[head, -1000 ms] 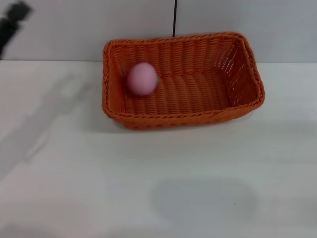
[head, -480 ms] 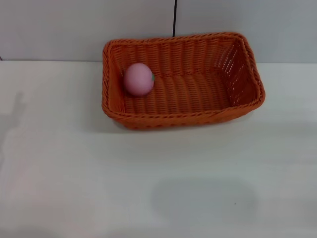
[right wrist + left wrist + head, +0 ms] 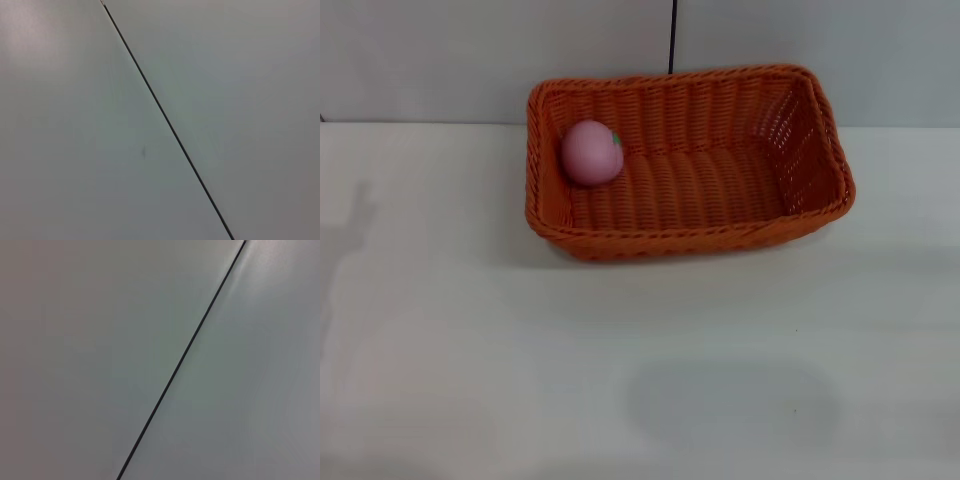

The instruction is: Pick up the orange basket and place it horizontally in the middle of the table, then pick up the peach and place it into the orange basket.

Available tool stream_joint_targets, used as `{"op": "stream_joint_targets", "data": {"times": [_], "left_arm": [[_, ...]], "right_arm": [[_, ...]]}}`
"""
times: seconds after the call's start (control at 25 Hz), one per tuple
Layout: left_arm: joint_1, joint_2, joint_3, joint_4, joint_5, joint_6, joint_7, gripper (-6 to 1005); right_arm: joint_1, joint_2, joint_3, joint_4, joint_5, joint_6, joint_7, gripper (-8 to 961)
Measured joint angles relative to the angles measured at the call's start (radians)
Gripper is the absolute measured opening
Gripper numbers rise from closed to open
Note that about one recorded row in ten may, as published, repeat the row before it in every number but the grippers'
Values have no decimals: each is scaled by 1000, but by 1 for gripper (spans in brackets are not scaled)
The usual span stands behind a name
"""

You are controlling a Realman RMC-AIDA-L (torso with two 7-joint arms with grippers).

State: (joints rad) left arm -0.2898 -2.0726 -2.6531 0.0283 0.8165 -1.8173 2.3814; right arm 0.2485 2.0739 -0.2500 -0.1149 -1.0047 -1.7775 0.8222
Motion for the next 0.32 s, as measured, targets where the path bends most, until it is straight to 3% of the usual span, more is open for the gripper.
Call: {"op": "stream_joint_targets", "data": {"times": [0.32], "left_arm": [[-8,1,5,10,1,6,-7,862]], "right_arm": [[2,0,8,0,2,5,0,608]]}}
